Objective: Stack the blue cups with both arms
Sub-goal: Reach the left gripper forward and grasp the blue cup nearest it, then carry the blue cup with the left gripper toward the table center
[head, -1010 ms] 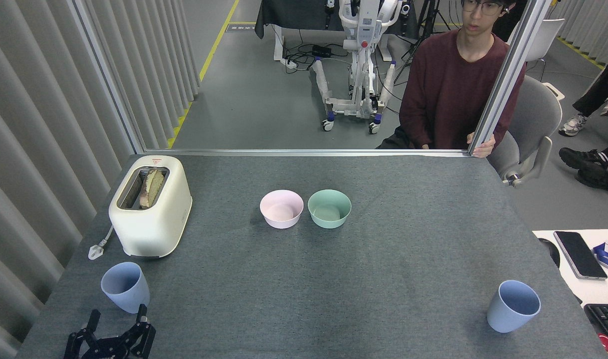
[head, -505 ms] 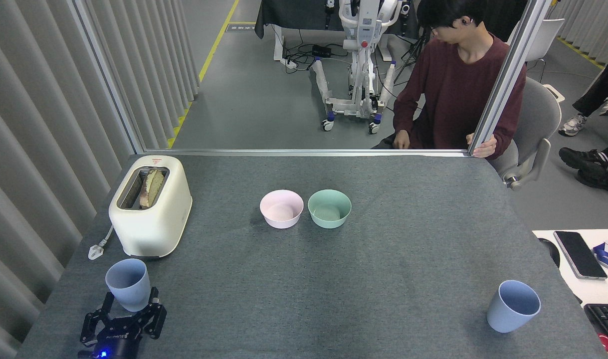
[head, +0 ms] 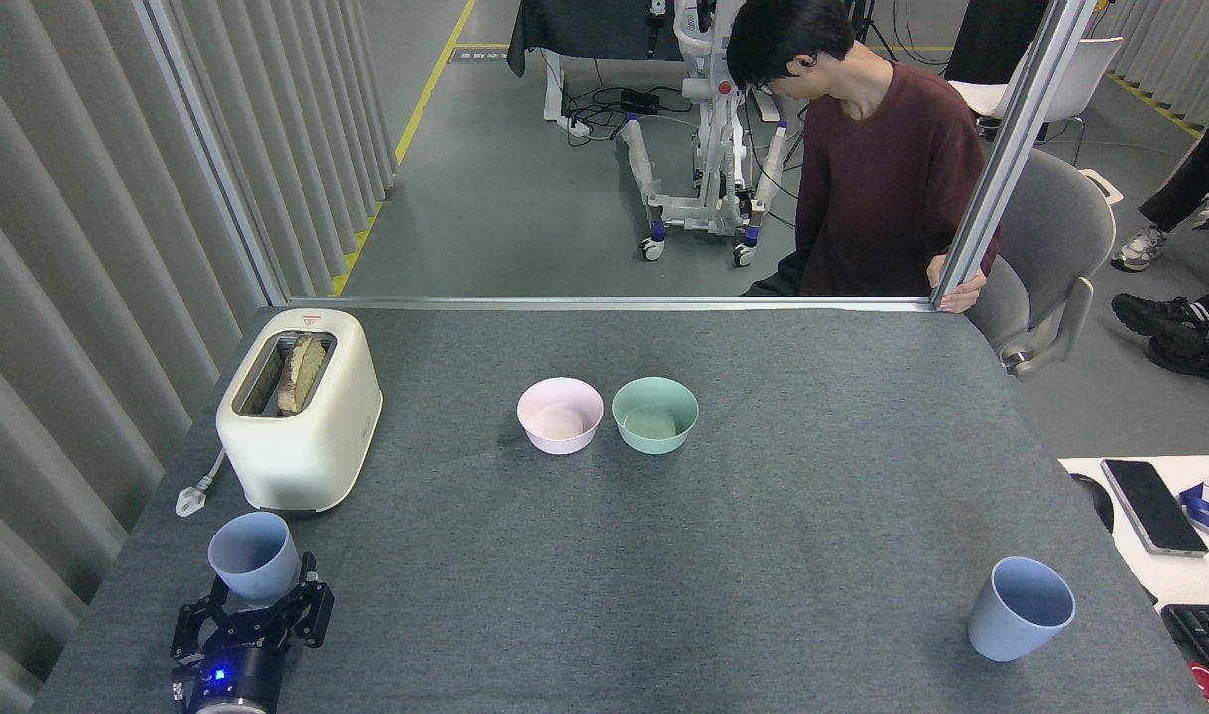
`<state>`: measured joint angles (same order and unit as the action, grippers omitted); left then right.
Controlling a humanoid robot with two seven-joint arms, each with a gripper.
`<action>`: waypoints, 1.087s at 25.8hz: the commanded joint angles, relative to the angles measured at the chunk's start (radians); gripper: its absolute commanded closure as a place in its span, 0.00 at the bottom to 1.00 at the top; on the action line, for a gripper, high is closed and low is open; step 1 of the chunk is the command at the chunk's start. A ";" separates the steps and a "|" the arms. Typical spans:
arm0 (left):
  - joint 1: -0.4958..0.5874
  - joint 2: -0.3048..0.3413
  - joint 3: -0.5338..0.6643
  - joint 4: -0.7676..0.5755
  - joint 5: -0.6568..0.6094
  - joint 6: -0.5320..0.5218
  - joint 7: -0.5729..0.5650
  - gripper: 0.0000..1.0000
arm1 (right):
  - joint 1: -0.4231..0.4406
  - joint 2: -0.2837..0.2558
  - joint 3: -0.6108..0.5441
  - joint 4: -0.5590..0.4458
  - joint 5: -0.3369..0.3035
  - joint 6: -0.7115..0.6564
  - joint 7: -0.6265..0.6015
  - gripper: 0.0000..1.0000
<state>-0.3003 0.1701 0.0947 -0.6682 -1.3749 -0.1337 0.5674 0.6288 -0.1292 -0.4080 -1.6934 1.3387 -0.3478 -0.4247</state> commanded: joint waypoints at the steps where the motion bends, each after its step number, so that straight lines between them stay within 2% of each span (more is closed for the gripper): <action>1: -0.005 0.000 -0.033 0.006 -0.003 0.000 0.008 0.51 | -0.005 0.002 0.000 -0.002 0.005 0.000 0.001 0.00; 2: -0.002 -0.001 -0.043 -0.007 0.000 -0.006 0.008 0.51 | -0.008 0.003 0.001 -0.002 0.005 0.000 0.001 0.00; 4: 0.013 -0.004 -0.047 -0.112 0.005 -0.021 -0.001 0.51 | -0.011 0.002 0.000 -0.003 0.013 0.000 0.001 0.00; 7: 0.106 -0.003 -0.108 -0.281 0.001 -0.113 -0.007 0.51 | -0.011 0.002 0.002 -0.003 0.020 0.000 0.001 0.00; 9: 0.142 -0.003 -0.207 -0.392 -0.006 -0.169 -0.009 0.53 | -0.009 0.002 0.005 -0.003 0.020 0.000 0.001 0.00; 12: 0.162 -0.015 -0.391 -0.485 -0.013 -0.162 -0.030 0.54 | -0.012 0.002 0.023 -0.003 0.027 0.000 0.001 0.00; 14: 0.161 -0.038 -0.507 -0.496 -0.044 -0.147 -0.046 0.53 | -0.012 0.002 0.023 -0.003 0.033 0.000 0.001 0.00; 15: 0.156 -0.070 -0.544 -0.487 -0.070 -0.144 -0.047 0.53 | -0.012 0.002 0.023 -0.003 0.040 0.001 0.001 0.00; 19: 0.155 -0.158 -0.607 -0.427 -0.208 -0.161 -0.047 0.52 | -0.015 0.002 0.023 -0.003 0.046 0.000 0.001 0.00; 23: 0.142 -0.179 -0.684 -0.366 -0.228 -0.162 -0.044 0.49 | -0.014 0.003 0.021 -0.003 0.046 0.000 0.000 0.00; 24: 0.141 -0.184 -0.690 -0.355 -0.230 -0.162 -0.043 0.47 | -0.014 0.002 0.021 -0.003 0.046 0.000 0.000 0.00; 26: 0.142 -0.190 -0.701 -0.332 -0.231 -0.158 -0.037 0.34 | -0.014 0.002 0.021 -0.003 0.046 0.000 0.000 0.00; 28: 0.142 -0.195 -0.702 -0.315 -0.231 -0.152 -0.026 0.07 | -0.014 0.002 0.020 -0.003 0.046 0.000 0.000 0.00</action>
<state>-0.1568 -0.0150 -0.5946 -1.0116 -1.6015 -0.2928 0.5280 0.6144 -0.1267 -0.3864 -1.6966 1.3850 -0.3483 -0.4211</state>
